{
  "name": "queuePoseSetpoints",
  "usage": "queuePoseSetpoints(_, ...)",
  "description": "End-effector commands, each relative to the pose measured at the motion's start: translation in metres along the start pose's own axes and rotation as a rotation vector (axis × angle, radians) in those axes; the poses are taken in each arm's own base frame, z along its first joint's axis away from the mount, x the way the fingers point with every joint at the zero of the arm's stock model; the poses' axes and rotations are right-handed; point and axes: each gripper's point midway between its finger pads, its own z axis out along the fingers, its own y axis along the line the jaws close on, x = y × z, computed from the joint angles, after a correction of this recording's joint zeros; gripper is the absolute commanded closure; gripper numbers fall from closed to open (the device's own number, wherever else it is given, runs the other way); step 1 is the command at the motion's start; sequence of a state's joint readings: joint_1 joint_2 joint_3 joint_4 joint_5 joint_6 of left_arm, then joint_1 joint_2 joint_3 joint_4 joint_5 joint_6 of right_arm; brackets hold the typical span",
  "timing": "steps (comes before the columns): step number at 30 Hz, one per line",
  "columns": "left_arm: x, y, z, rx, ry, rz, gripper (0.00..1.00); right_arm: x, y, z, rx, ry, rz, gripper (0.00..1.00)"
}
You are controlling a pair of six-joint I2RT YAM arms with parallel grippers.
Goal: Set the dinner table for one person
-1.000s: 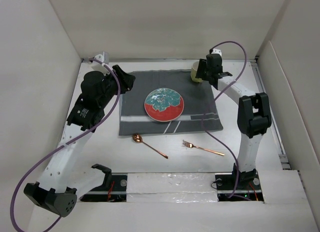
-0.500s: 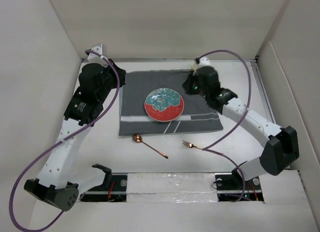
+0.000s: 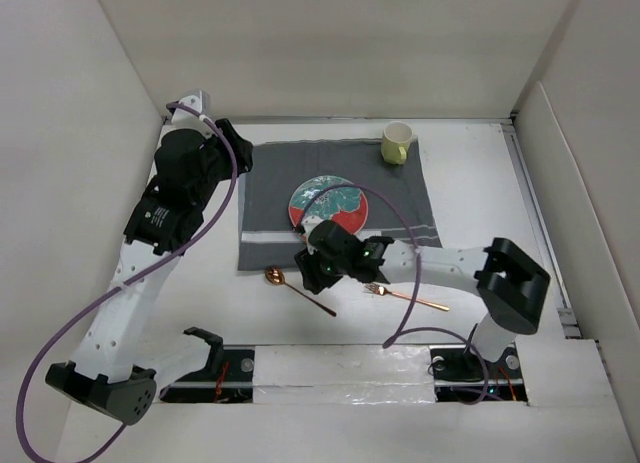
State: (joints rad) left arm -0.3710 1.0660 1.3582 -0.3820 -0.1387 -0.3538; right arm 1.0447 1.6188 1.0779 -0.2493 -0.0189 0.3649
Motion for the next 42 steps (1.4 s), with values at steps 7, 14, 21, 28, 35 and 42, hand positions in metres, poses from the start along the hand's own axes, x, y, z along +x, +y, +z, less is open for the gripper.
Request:
queuePoseSetpoints(7,-0.017,-0.002,-0.019,0.022,-0.067,-0.017,0.61,0.009,0.023,0.047,0.038,0.054,-0.14,0.43)
queuePoseSetpoints(14,-0.013,0.0,-0.018,0.018,-0.062,-0.01,0.61,0.027,0.016,0.072,0.143,0.102,-0.204,0.46)
queuePoseSetpoints(21,-0.016,-0.004,-0.015,0.034,-0.068,-0.007,0.61,0.053,0.013,0.086,0.197,0.119,-0.263,0.59)
queuePoseSetpoints(28,-0.017,-0.005,-0.014,0.037,-0.074,-0.013,0.61,0.04,0.022,0.072,0.19,0.08,-0.225,1.0)
queuePoseSetpoints(35,-0.011,-0.006,-0.012,0.049,-0.065,-0.021,0.61,-0.062,0.029,-0.007,0.124,-0.171,-0.078,1.0)
queuePoseSetpoints(42,-0.003,-0.013,-0.005,0.082,-0.035,-0.026,0.61,-0.119,-0.094,-0.055,0.279,-0.308,0.157,1.0)
